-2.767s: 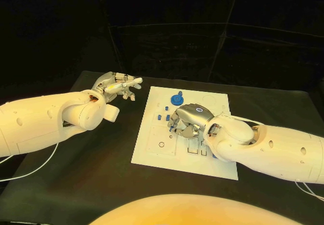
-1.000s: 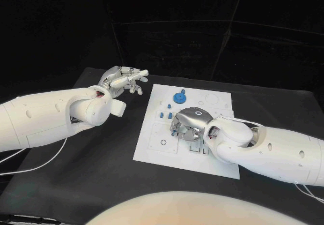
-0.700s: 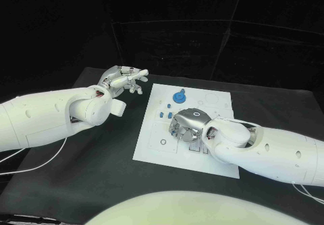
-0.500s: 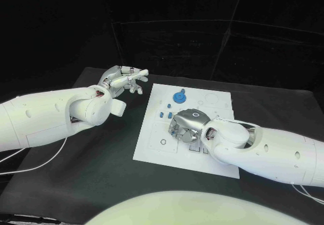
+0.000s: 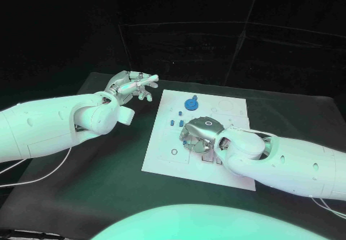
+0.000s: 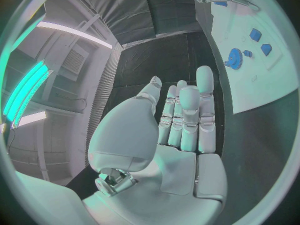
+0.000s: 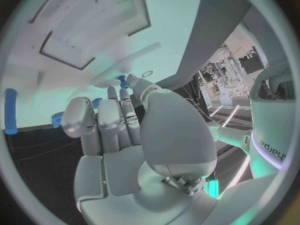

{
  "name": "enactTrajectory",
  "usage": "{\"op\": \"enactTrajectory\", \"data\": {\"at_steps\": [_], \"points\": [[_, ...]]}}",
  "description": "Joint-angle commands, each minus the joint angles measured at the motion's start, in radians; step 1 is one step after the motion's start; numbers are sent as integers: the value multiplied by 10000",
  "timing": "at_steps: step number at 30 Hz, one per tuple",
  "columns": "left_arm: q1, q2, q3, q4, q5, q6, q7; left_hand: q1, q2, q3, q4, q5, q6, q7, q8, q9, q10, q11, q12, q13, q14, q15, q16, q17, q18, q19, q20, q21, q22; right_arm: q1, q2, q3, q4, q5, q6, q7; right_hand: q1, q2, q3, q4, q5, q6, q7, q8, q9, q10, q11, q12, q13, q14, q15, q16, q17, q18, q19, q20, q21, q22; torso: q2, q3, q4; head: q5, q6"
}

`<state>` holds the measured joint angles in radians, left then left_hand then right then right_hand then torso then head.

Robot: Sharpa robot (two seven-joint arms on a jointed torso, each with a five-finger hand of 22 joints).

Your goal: Assemble the parts on the task board

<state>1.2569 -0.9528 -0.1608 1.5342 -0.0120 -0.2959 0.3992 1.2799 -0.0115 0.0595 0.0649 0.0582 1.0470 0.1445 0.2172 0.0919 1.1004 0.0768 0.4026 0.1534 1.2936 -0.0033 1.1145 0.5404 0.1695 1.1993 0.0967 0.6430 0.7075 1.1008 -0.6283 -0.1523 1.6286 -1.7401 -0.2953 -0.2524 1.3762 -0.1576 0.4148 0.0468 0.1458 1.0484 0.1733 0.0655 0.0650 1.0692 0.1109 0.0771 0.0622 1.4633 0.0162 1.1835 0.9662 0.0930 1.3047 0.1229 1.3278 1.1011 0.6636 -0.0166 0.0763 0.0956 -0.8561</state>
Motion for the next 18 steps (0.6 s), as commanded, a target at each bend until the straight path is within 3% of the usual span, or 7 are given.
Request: {"op": "enactTrajectory", "data": {"at_steps": [1, 9, 13, 14, 18], "points": [[19, 17, 10, 1, 39, 177, 33, 60, 64, -72, -17, -5, -92, 19, 36, -16, -79, -13, 61, 8, -88, 12, -69, -32, 138, 21, 53, -63, -21, 15, -75, 5, 71, -128, -686, -95, -48, -102, -118, 9, -67, -149, 3, -36, -5, -180, 25, -7, 21, -28, 58, -96, -134, 103, -107, 20, -87, -146, -6, 6, -2, -15, 21], [17, 32, 10, -91, 39, 238, -11, 70, 66, -81, -20, -5, -102, 24, 34, -18, -93, -10, 63, 7, -89, 13, -67, -26, 137, 20, 54, -69, -27, 12, -728, 12, 684, 66, -1823, 233, -54, -150, -342, 72, -54, -171, -32, 24, 28, -194, -8, 238, 61, -13, 42, -93, -141, 100, -68, 24, -91, -125, -22, 9, -12, -70, 93], [17, 46, 9, -165, 39, 278, -28, 70, 66, -81, -20, -5, -102, 24, 34, -18, -93, -10, 63, 7, -89, 13, -67, -26, 137, 20, 54, -69, -27, 55, -1370, 43, 1195, 352, -2025, 303, -21, -152, -395, 85, 20, -153, -79, 34, 34, -135, -43, 363, 69, 7, 14, -65, -114, 92, -30, 6, -70, -88, -16, 6, -10, -133, 162], [16, 48, 9, -178, 39, 288, -32, 70, 66, -81, -20, -5, -102, 24, 34, -18, -93, -10, 63, 7, -89, 13, -67, -26, 137, 20, 54, -69, -27, 82, -1510, 72, 1289, 402, -1982, 289, -21, -162, -411, 89, 44, -153, -83, 33, 34, -131, -47, 383, 69, 9, 10, -65, -116, 92, -25, 2, -69, -85, -14, 4, -9, -173, 187], [15, 63, 8, -243, 39, 334, -41, 118, 85, -91, -39, -3, -115, 28, 35, -21, -119, -5, 76, 4, -99, 18, -74, -40, 136, 19, 57, -85, -43, 231, -2112, 457, 1541, 558, -1209, -51, -121, -235, -691, 205, 2, -229, -159, 7, 25, -263, -99, 485, 45, 7, -21, -94, -174, 97, -31, -29, -97, -126, -11, 3, -43, -287, 280]]}}
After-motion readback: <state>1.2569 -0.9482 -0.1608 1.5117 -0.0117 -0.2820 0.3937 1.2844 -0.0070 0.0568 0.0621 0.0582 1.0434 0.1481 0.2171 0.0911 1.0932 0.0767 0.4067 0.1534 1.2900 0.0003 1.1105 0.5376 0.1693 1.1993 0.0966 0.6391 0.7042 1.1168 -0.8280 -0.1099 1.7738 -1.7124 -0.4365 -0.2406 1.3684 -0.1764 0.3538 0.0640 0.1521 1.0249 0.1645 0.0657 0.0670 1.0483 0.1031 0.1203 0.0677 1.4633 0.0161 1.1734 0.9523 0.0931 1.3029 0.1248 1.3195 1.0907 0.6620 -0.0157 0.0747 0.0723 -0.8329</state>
